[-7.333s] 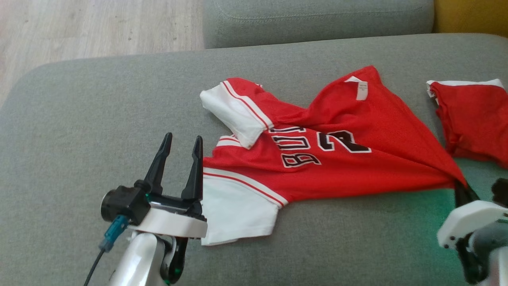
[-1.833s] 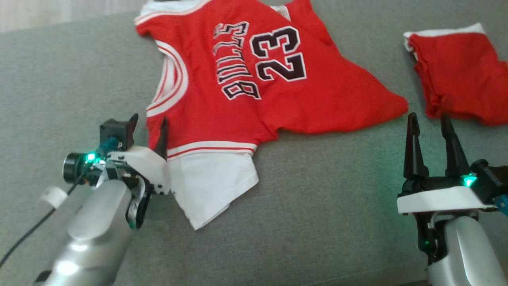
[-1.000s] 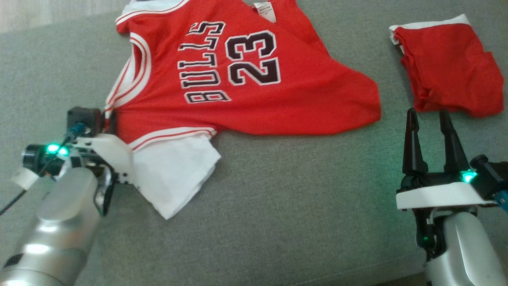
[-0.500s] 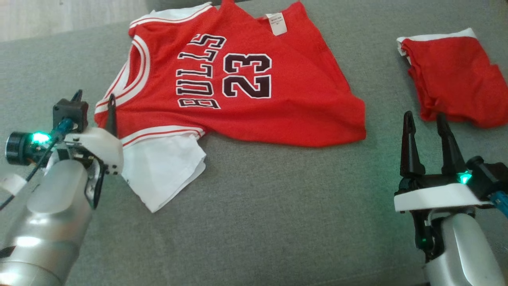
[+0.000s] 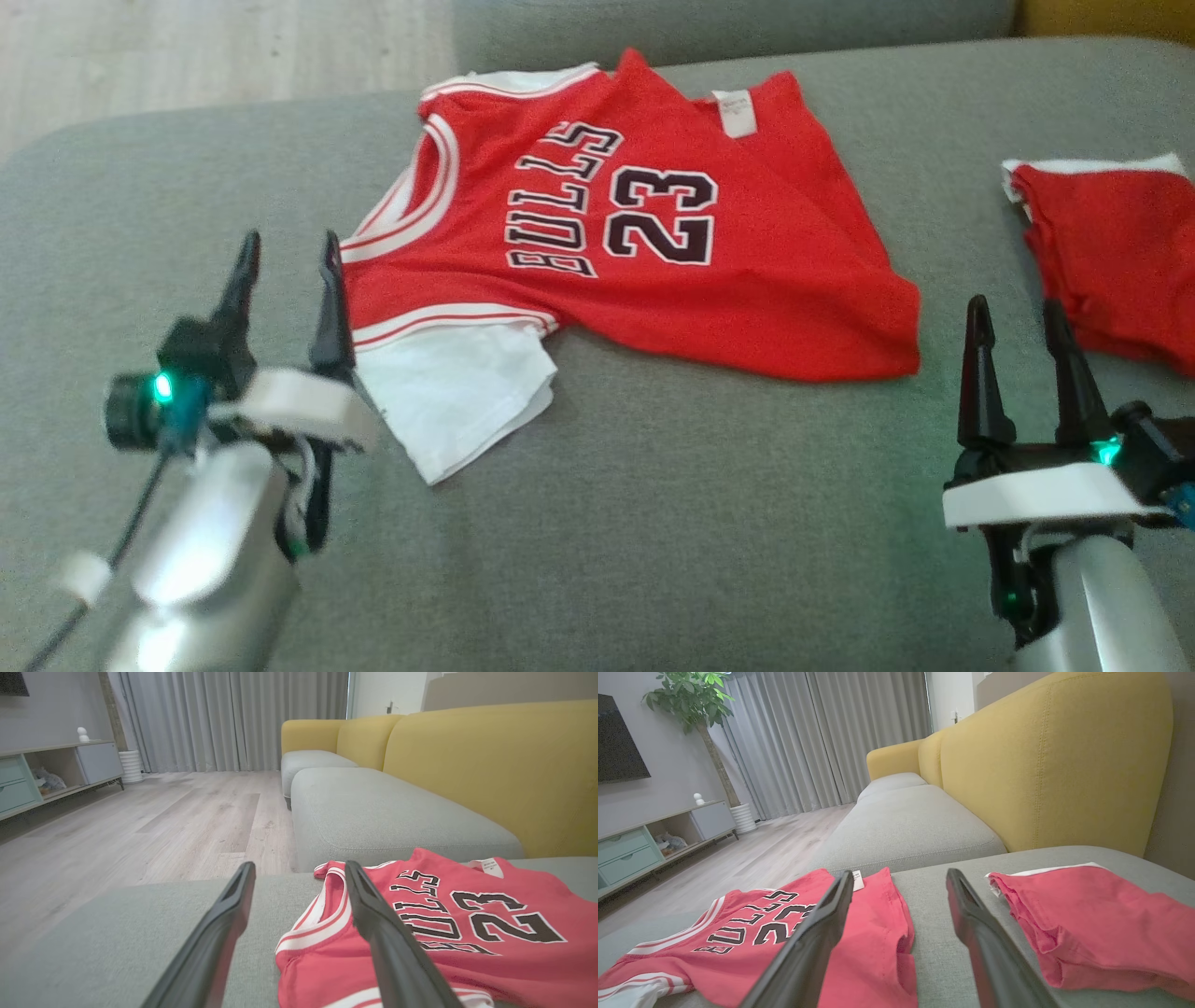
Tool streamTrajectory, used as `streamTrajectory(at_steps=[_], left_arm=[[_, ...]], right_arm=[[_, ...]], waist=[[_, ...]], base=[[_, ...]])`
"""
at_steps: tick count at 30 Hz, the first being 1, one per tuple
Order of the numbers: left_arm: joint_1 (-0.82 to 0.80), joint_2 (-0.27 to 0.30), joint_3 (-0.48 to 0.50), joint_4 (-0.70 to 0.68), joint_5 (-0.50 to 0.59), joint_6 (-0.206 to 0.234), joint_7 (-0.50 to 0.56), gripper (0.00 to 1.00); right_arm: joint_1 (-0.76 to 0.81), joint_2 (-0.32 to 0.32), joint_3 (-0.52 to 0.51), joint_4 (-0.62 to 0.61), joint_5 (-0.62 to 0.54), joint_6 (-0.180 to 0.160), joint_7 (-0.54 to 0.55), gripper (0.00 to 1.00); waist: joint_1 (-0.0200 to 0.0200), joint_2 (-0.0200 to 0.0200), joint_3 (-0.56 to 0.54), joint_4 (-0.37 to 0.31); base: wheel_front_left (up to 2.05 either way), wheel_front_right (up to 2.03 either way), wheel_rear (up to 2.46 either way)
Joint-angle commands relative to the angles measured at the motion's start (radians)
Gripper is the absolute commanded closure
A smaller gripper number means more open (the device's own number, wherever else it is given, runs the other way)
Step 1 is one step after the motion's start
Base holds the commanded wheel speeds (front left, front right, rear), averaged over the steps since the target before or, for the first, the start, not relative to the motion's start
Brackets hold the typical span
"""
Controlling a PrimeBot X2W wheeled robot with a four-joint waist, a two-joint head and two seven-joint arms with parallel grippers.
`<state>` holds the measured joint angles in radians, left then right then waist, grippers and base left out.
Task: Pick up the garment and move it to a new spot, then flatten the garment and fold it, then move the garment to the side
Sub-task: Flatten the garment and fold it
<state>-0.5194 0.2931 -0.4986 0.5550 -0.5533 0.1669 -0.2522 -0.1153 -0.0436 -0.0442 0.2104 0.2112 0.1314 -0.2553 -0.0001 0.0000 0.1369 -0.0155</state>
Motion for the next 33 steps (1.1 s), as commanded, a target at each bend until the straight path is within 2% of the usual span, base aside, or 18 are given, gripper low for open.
streamTrajectory(at_steps=[1, 7, 13, 18, 23, 29, 33], left_arm=[[0.0, 0.021, 0.048, -0.061, 0.009, 0.013, -0.009, 0.0], [0.167, -0.015, 0.08, -0.228, 0.03, 0.045, -0.009, 0.0], [0.223, -0.041, 0.081, -0.267, 0.047, 0.041, -0.009, 0.0], [0.229, -0.057, 0.066, -0.24, 0.033, 0.025, 0.009, 0.0], [0.235, -0.068, 0.033, -0.179, 0.013, 0.012, 0.091, 0.0], [0.221, -0.07, 0.013, -0.104, 0.014, 0.021, 0.146, 0.0], [0.212, -0.074, 0.003, -0.065, 0.005, 0.012, 0.173, 0.0]], right_arm=[[-0.01, -0.007, 0.017, -0.035, -0.007, -0.001, -0.006, 0.0], [0.009, -0.007, 0.015, -0.032, -0.008, -0.001, -0.006, 0.0], [0.007, -0.007, 0.025, -0.027, -0.004, -0.001, -0.006, 0.0], [0.004, -0.007, 0.033, -0.028, -0.002, -0.001, -0.006, 0.0], [0.005, -0.007, 0.037, -0.025, 0.003, -0.001, -0.006, 0.0], [0.002, -0.007, 0.039, -0.023, 0.006, -0.001, -0.006, 0.0], [-0.002, -0.007, 0.043, -0.022, 0.007, -0.001, -0.006, 0.0]], waist=[[0.0001, 0.0, -0.021, 0.026], [0.0001, 0.0, -0.034, 0.054], [0.0001, 0.0, -0.036, 0.057], [0.0001, 0.0, -0.032, 0.046], [0.0001, 0.0, -0.023, 0.032], [0.0001, 0.0, -0.009, 0.021], [0.0001, 0.0, 0.0, 0.013]], base=[[0.0, 0.0, 0.0], [0.0, 0.0, 0.0], [0.0, 0.0, 0.0], [0.0, 0.0, 0.0], [0.0, 0.0, 0.0], [0.0, 0.0, 0.0], [0.0, 0.0, 0.0]])
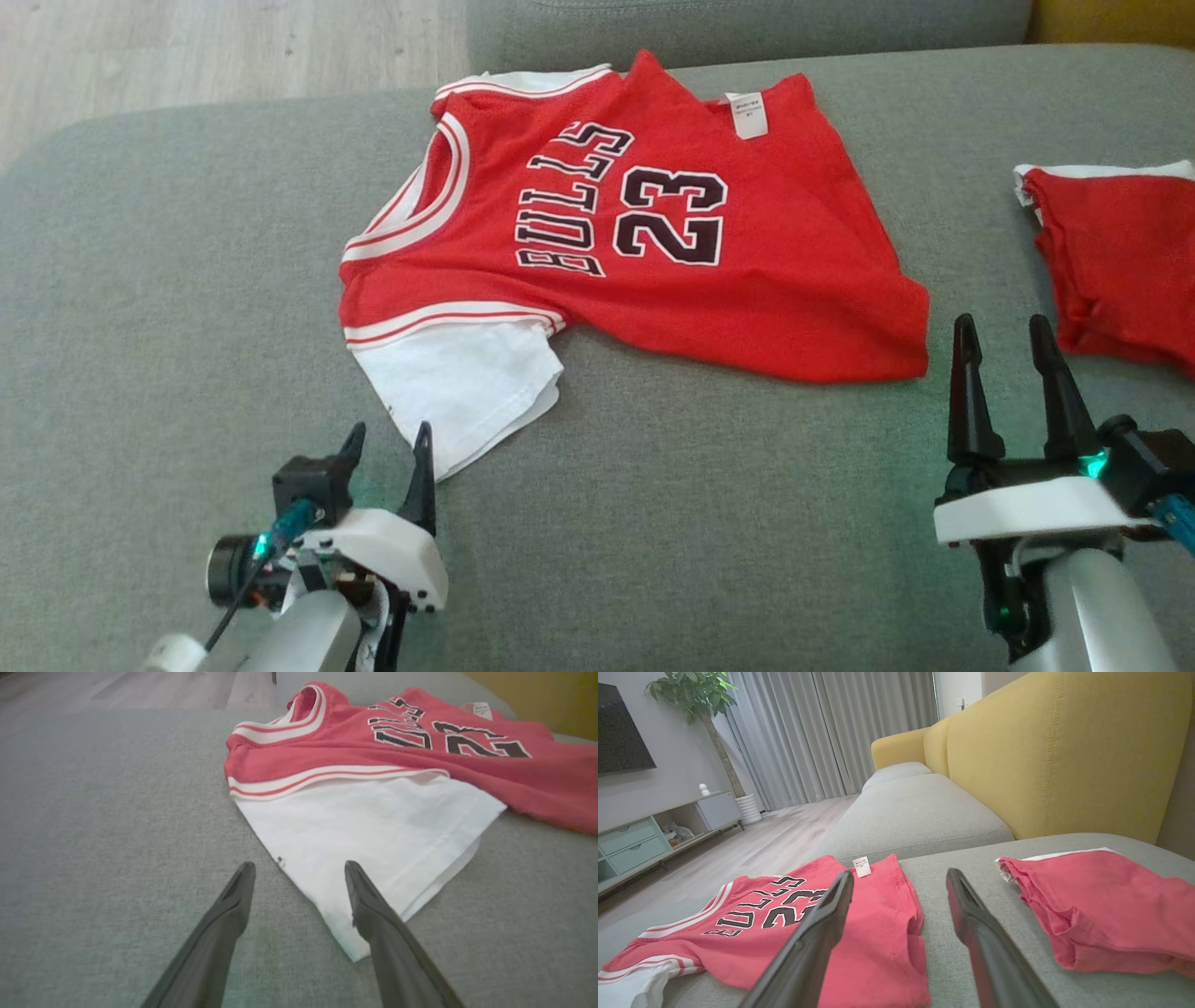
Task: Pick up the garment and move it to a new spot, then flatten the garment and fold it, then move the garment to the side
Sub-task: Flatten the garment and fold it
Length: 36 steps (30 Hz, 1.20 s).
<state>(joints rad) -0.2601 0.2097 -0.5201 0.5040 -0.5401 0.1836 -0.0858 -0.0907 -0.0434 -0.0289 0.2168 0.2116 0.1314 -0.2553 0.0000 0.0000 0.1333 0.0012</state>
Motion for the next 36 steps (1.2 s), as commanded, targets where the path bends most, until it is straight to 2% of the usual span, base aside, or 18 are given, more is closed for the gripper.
streamTrajectory(at_steps=[1, 11, 17, 18, 19, 20, 26, 31, 36], left_arm=[[-0.047, 0.01, 0.025, -0.014, -0.008, -0.004, 0.007, 0.0], [-0.07, 0.008, 0.004, 0.033, -0.028, -0.025, 0.077, 0.0], [-0.063, 0.011, -0.022, 0.048, -0.047, -0.036, 0.175, 0.0], [-0.062, 0.012, -0.027, 0.046, -0.049, -0.04, 0.187, 0.53], [-0.06, 0.014, -0.03, 0.042, -0.051, -0.042, 0.195, 0.89], [-0.059, 0.015, -0.032, 0.037, -0.051, -0.043, 0.2, 1.0], [-0.062, 0.022, -0.021, -0.014, -0.045, -0.029, 0.153, 1.0], [-0.079, 0.034, 0.015, -0.079, -0.029, -0.013, 0.034, 1.0], [-0.1, 0.046, 0.039, -0.15, 0.004, 0.009, -0.077, 1.0]], right_arm=[[-0.027, -0.007, 0.027, -0.028, 0.007, -0.001, -0.006, 0.0], [-0.039, -0.007, 0.026, -0.027, 0.011, -0.001, -0.006, 0.0], [-0.044, -0.007, 0.024, -0.025, 0.012, -0.001, -0.006, 0.0], [-0.044, -0.007, 0.024, -0.024, 0.013, -0.001, -0.006, 0.0], [-0.044, -0.007, 0.023, -0.023, 0.013, -0.001, -0.006, 0.0], [-0.045, -0.007, 0.023, -0.022, 0.013, -0.001, -0.006, 0.0], [-0.045, -0.007, 0.015, -0.007, 0.012, -0.001, -0.006, 0.0], [-0.048, -0.007, 0.008, 0.009, 0.008, -0.001, -0.006, 0.0], [-0.071, -0.007, -0.037, 0.051, -0.065, -0.001, 0.004, 0.0]], waist=[[0.0, 0.0, 0.004, -0.004], [0.0, 0.0, 0.038, -0.028], [0.0, 0.0, 0.045, -0.038], [0.0, 0.0, 0.044, -0.039], [0.0, 0.0, 0.043, -0.039], [0.0, 0.0, 0.042, -0.039], [0.0, 0.0, 0.023, -0.034], [0.0, 0.0, 0.009, -0.023], [0.0, 0.0, 0.009, -0.011]], base=[[0.0, 0.0, 0.0], [0.0, 0.0, 0.0], [0.0, 0.0, 0.0], [0.0, 0.0, 0.0], [0.0, 0.0, 0.0], [0.0, 0.0, 0.0], [0.0, 0.0, 0.0], [0.0, 0.0, 0.0], [0.0, 0.0, 0.0]])
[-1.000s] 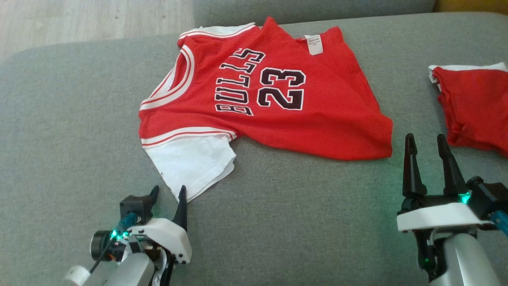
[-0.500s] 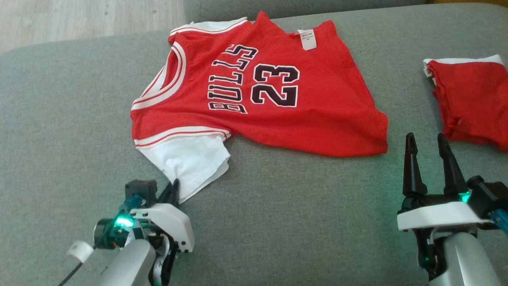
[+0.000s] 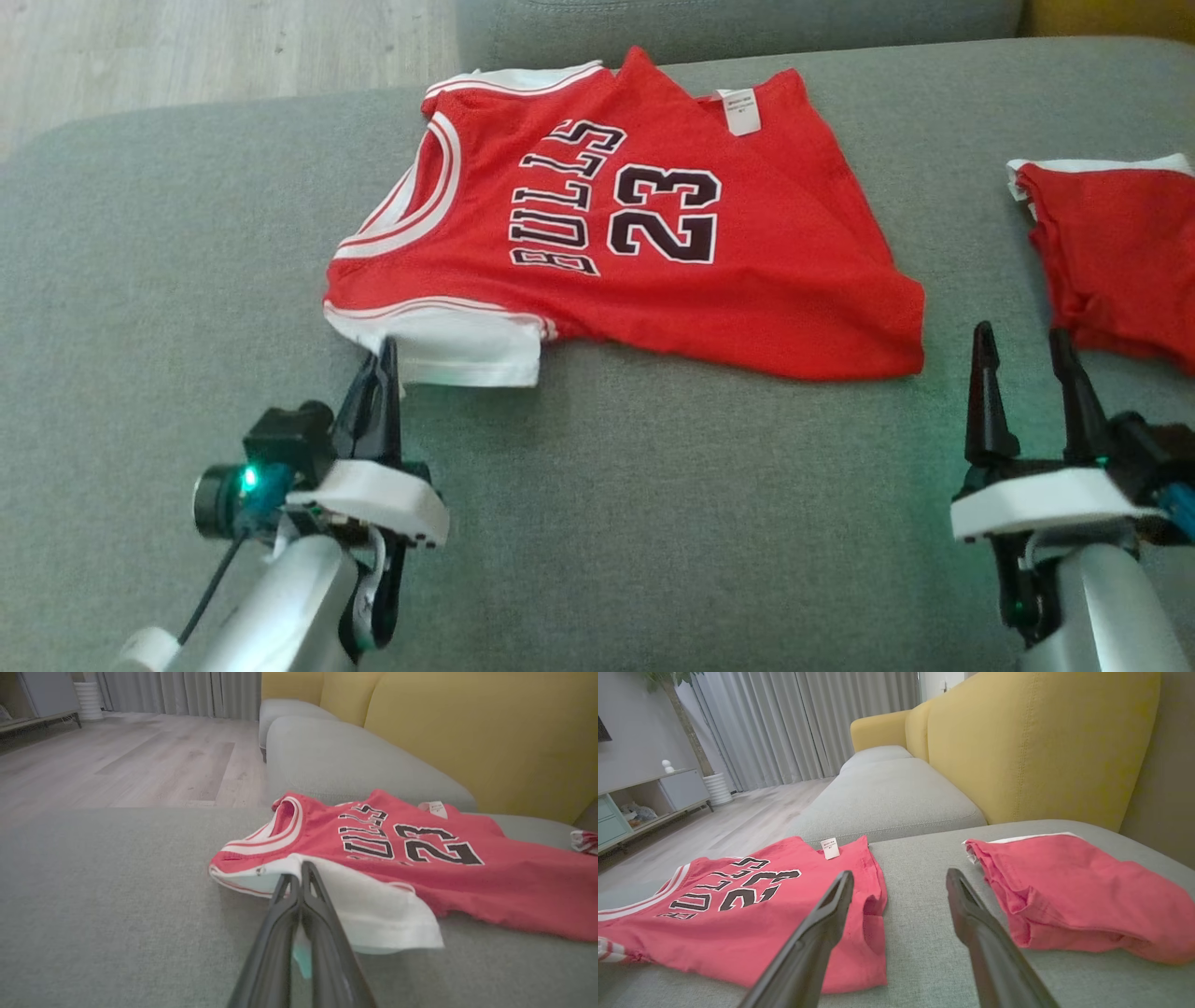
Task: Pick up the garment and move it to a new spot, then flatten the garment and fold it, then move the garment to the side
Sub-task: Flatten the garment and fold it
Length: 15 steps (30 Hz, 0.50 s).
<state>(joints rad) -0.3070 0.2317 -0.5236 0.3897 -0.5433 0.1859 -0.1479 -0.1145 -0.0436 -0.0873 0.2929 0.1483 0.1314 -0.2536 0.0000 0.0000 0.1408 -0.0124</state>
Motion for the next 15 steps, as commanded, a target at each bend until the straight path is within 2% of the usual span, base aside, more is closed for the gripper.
streamTrajectory(at_steps=[1, 8, 15], left_arm=[[-0.056, 0.025, 0.047, -0.05, 0.01, 0.01, -0.03, 1.0], [-0.06, 0.021, 0.094, -0.146, 0.033, 0.032, -0.1, 1.0], [-0.054, 0.007, 0.103, -0.177, 0.059, 0.016, -0.112, 1.0]], right_arm=[[-0.055, -0.007, 0.017, -0.012, 0.0, -0.001, 0.01, 0.0], [-0.119, -0.007, 0.041, 0.12, 0.045, -0.001, 0.103, 0.0], [-0.165, -0.007, 0.093, 0.283, 0.067, -0.001, 0.158, 0.0]], waist=[[0.0, 0.0, 0.002, 0.005], [0.0, 0.0, 0.015, 0.016], [0.0, 0.0, 0.027, 0.034]], base=[[0.0, 0.0, 0.0], [0.0, 0.0, 0.0], [0.0, 0.0, 0.0]])
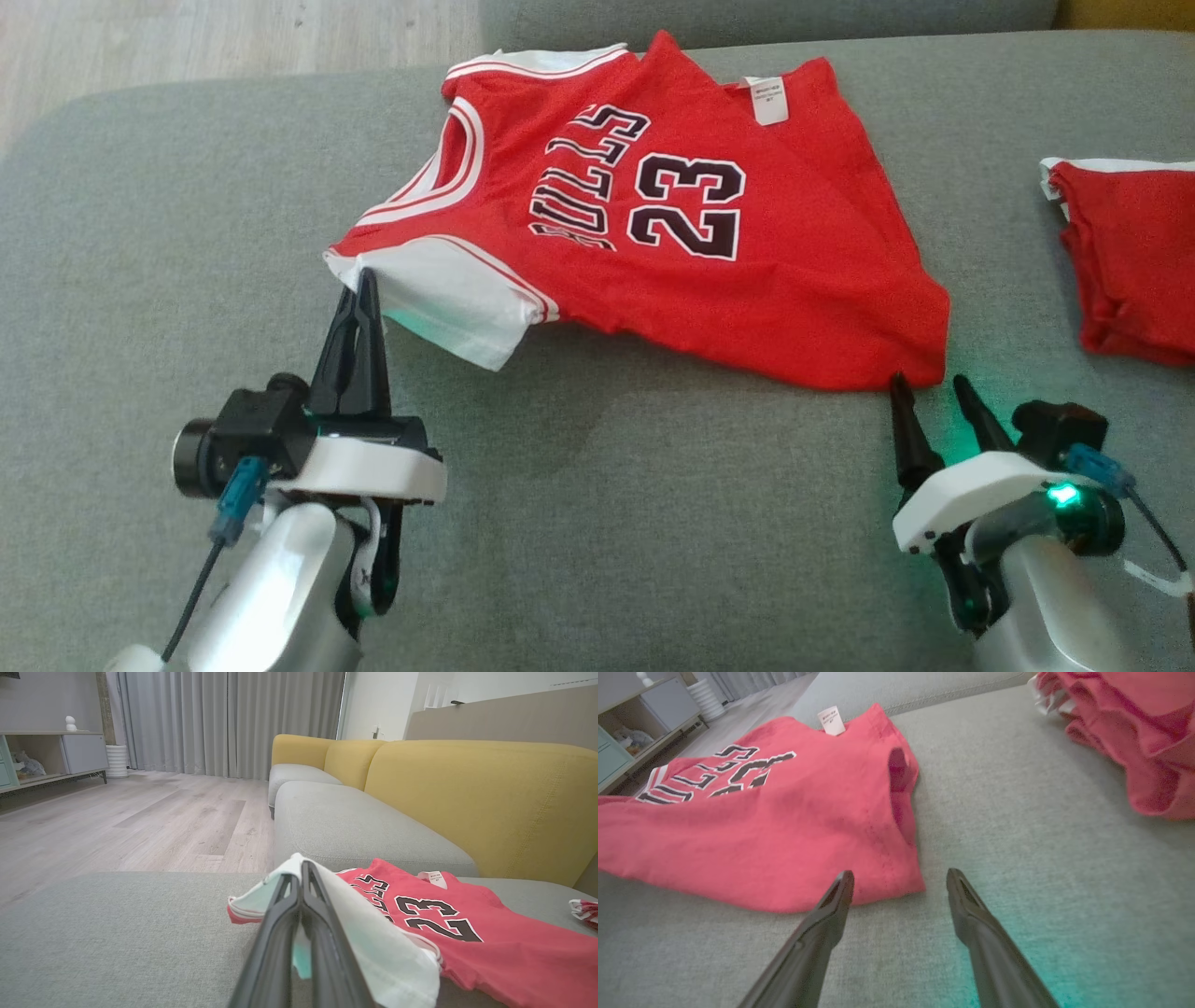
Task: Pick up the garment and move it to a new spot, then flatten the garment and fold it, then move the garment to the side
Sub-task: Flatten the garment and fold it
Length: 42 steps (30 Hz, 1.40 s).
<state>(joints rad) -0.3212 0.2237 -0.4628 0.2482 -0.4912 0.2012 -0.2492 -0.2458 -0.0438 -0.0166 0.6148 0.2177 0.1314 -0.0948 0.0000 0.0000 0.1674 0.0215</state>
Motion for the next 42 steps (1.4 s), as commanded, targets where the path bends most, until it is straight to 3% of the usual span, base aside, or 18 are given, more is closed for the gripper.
streamTrajectory(at_steps=[1, 17, 18, 19, 20, 26, 29, 35, 42], left_arm=[[-0.04, 0.013, 0.043, -0.037, 0.01, -0.003, -0.011, 1.0], [-0.028, -0.002, 0.052, -0.032, 0.042, -0.03, -0.012, 1.0], [-0.028, -0.002, 0.052, -0.029, 0.044, -0.03, -0.012, 1.0], [-0.027, -0.002, 0.052, -0.026, 0.045, -0.031, -0.012, 1.0], [-0.027, -0.002, 0.052, -0.022, 0.046, -0.031, -0.012, 1.0], [-0.014, 0.0, 0.068, -0.001, 0.026, -0.032, -0.012, 1.0], [-0.007, -0.032, 0.108, -0.037, -0.047, -0.072, -0.012, 1.0], [-0.019, -0.012, 0.151, -0.089, -0.064, -0.081, -0.01, 1.0], [-0.089, 0.001, 0.203, -0.179, -0.118, -0.081, 0.03, 1.0]], right_arm=[[-0.039, -0.006, 0.025, -0.02, 0.001, -0.001, 0.0, 0.0], [-0.146, -0.006, 0.052, 0.225, 0.048, -0.001, -0.079, 0.0], [-0.152, -0.006, 0.061, 0.238, 0.05, -0.001, -0.083, 0.07], [-0.157, -0.006, 0.066, 0.25, 0.05, -0.001, -0.088, 0.68], [-0.163, -0.006, 0.071, 0.26, 0.049, -0.001, -0.095, 1.0], [-0.182, -0.006, 0.122, 0.255, 0.094, -0.001, -0.141, 1.0], [-0.171, -0.006, 0.14, 0.202, 0.116, -0.001, -0.155, 1.0], [-0.135, -0.006, 0.185, -0.038, 0.193, -0.001, -0.153, 1.0], [-0.144, -0.006, 0.101, -0.283, 0.165, -0.001, -0.063, 1.0]], waist=[[0.0, 0.0, 0.001, 0.002], [0.0, 0.0, 0.006, 0.009], [0.0, 0.0, 0.006, 0.008], [0.0, 0.0, 0.005, 0.006], [0.0, 0.0, 0.004, 0.005], [0.0, 0.0, -0.021, -0.016], [0.0, 0.0, -0.045, -0.021], [0.0, 0.0, -0.114, -0.044], [0.0, 0.0, -0.156, -0.055]], base=[[0.0, 0.0, 0.0], [0.0, 0.0, 0.0], [0.0, 0.0, 0.0], [0.0, 0.0, 0.0], [0.0, 0.0, 0.0], [0.0, 0.0, 0.0], [0.0, 0.0, 0.0], [0.0, 0.0, 0.0], [0.0, 0.0, 0.0]])
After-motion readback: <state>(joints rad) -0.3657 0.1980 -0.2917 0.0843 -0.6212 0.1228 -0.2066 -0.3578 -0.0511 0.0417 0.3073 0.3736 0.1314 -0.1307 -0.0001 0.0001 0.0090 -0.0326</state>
